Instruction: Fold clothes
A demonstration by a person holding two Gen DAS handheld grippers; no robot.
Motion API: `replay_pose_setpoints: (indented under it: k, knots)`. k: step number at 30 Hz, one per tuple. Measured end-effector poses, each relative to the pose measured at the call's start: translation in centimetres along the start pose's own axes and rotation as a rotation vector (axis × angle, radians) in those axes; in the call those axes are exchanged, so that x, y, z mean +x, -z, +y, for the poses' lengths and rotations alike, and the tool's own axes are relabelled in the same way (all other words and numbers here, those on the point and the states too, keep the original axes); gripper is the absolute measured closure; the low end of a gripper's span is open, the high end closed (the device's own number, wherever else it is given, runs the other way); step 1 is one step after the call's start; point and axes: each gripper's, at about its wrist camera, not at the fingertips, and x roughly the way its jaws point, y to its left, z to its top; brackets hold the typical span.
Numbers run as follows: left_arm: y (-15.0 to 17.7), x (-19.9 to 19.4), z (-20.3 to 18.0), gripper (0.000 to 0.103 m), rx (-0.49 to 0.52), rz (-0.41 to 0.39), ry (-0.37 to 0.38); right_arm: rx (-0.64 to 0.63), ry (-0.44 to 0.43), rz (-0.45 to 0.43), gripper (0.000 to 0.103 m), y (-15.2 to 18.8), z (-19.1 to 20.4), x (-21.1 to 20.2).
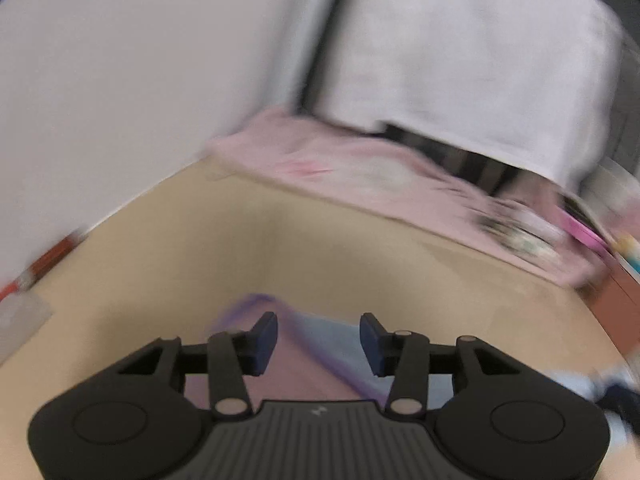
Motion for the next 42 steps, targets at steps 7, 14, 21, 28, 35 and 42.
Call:
replay_pose_setpoints:
  k: [7, 14, 21, 28, 35, 42]
  knots:
    - [4.7, 0.8, -8.3, 0.06, 0.326, 0.03, 0.086, 0.198, 0.067, 0.068, 0.092, 2.0, -4.8, 0.8]
    - [5.5, 1.4, -6.9, 0.063, 0.278, 0.072, 0.079, 0.166, 0.08, 0.067, 0.101, 3.4, -4.5, 0.0]
    - [6.8, 0.9, -7.8, 0.058, 0.371, 0.026, 0.046, 0.099, 0.104, 0.017, 0.092, 3.0, -3.1, -1.3]
    - [6.8, 0.8, -7.3, 0.057, 0.348, 0.022, 0.06, 0.136, 0.086, -0.017, 0.092, 3.0, -4.5, -2.1]
    - [7.2, 0.8, -7.4, 0.051, 0.349, 0.007, 0.059, 0.171, 0.162, -0.14, 0.081, 2.7, -7.1, -4.1]
    - [6.9, 1.0, -7.7, 0.049, 0.352, 0.016, 0.047, 0.161, 0.404, -0.011, 0.082, 2.2, -11.1, -0.2]
